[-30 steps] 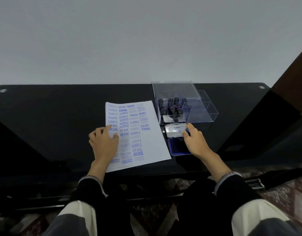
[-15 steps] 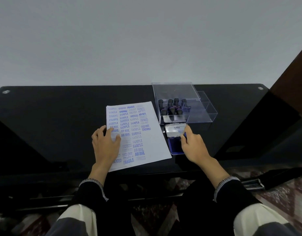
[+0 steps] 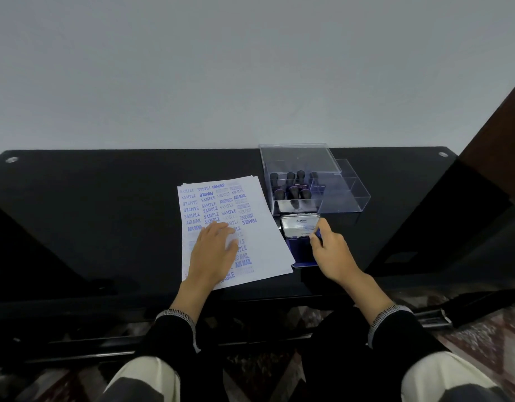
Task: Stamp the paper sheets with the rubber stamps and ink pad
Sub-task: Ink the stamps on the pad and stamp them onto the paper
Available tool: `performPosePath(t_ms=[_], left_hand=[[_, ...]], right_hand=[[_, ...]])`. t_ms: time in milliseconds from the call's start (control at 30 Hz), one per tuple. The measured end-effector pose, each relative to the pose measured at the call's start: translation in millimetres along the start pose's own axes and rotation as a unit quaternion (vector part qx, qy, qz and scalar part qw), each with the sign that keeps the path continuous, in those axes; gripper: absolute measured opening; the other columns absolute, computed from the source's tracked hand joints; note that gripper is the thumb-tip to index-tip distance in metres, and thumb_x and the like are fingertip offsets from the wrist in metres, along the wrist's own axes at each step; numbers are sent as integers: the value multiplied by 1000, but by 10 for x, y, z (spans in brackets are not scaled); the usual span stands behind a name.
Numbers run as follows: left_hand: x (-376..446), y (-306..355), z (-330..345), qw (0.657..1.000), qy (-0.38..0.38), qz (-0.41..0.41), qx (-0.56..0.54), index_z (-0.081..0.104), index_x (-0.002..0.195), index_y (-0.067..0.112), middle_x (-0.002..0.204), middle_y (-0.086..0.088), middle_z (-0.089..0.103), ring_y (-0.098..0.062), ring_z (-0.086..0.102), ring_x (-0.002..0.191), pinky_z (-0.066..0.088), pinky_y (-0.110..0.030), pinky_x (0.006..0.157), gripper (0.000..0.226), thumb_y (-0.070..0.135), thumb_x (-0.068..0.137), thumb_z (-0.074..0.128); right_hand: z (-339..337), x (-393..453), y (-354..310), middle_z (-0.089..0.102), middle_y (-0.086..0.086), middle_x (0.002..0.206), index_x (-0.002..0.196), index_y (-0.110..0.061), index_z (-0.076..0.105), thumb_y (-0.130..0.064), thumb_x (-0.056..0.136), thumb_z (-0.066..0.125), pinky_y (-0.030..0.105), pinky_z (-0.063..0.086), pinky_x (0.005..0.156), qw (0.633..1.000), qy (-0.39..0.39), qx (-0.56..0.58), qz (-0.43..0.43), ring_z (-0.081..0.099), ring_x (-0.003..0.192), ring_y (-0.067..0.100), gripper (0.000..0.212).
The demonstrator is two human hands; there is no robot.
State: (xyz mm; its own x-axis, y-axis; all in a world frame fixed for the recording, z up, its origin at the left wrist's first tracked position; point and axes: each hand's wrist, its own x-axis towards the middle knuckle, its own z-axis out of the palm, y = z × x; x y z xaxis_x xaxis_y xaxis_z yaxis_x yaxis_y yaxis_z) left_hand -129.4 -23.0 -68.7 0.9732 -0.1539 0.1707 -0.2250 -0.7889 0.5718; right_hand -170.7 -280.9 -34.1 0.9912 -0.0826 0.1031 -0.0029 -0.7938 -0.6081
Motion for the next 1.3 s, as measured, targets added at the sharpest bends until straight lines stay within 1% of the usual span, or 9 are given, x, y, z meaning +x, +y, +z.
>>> performPosePath(t_ms=[267, 400, 500, 600, 733, 833, 1000, 1167, 1300], left_hand=[[-6, -108, 66, 997, -59, 41, 16, 43, 144, 22, 155, 4, 33, -16, 18, 147, 8, -34, 121, 49, 42, 99, 47], [20, -101, 51, 997, -51, 52, 24, 46, 141, 20, 152, 3, 37, -16, 25, 144, 11, -33, 119, 48, 39, 98, 51], [35, -91, 43, 997, -47, 47, 24, 48, 139, 20, 149, 4, 40, -15, 33, 138, 24, -32, 115, 48, 39, 96, 54], [34, -124, 34, 998, -37, 52, 21, 50, 137, 21, 145, 7, 45, -13, 38, 134, 31, -31, 111, 50, 45, 93, 55], [25, -151, 4, 998, -37, 52, 10, 52, 135, 24, 143, 10, 47, -10, 41, 132, 33, -30, 110, 57, 55, 88, 50], [8, -156, 7, 998, -31, 56, 0, 51, 135, 25, 143, 11, 47, -9, 41, 132, 33, -29, 109, 58, 58, 87, 48], [-12, -155, 26, 999, -9, 49, -10, 52, 136, 21, 144, 9, 45, -9, 36, 135, 24, -24, 112, 52, 48, 91, 59], [-10, -179, 37, 998, 21, 55, 6, 56, 131, 23, 141, 9, 48, -10, 36, 135, 7, -19, 111, 51, 51, 88, 59], [-4, -188, 45, 998, 27, 59, 3, 57, 130, 24, 140, 9, 48, -8, 36, 133, 7, -18, 110, 47, 47, 89, 62]], right_hand=[[2, 90, -135, 43, -1, 58, 89, -13, 36, -12, 96, 41, 28, 20, 52, 990, -5, -137, -22, 49, 58, 27, 8], [4, 94, -104, 46, 1, 58, 90, -14, 38, -15, 96, 41, 30, 23, 49, 995, -9, -103, -5, 48, 55, 26, 7], [-51, 130, -104, 47, 3, 58, 86, -15, 39, -20, 96, 40, 31, 27, 47, 997, -28, -75, 21, 42, 52, 22, 11], [-41, 142, -180, 47, 4, 64, 81, -16, 39, -24, 98, 37, 32, 31, 52, 997, -6, 48, 68, 39, 55, 18, 19], [115, 228, -365, 49, 5, 71, 91, -4, 50, -20, 101, 36, 21, 36, 54, 948, 18, 291, 128, 45, 59, 11, 23], [240, 318, -471, 55, 5, 69, 98, -3, 57, -20, 102, 41, 18, 40, 53, 925, 11, 361, 121, 48, 58, 9, 24], [365, 484, -581, 60, 8, 72, 101, -9, 54, -24, 99, 49, 24, 45, 66, 945, -6, 320, 66, 53, 64, 11, 17], [454, 651, -657, 61, 11, 78, 92, -7, 58, -28, 97, 53, 20, 42, 62, 982, -27, 184, -14, 53, 67, 13, 22], [514, 681, -705, 56, 0, 70, 89, -12, 56, -25, 98, 53, 11, 38, 56, 988, -50, 126, -73, 48, 61, 9, 16]])
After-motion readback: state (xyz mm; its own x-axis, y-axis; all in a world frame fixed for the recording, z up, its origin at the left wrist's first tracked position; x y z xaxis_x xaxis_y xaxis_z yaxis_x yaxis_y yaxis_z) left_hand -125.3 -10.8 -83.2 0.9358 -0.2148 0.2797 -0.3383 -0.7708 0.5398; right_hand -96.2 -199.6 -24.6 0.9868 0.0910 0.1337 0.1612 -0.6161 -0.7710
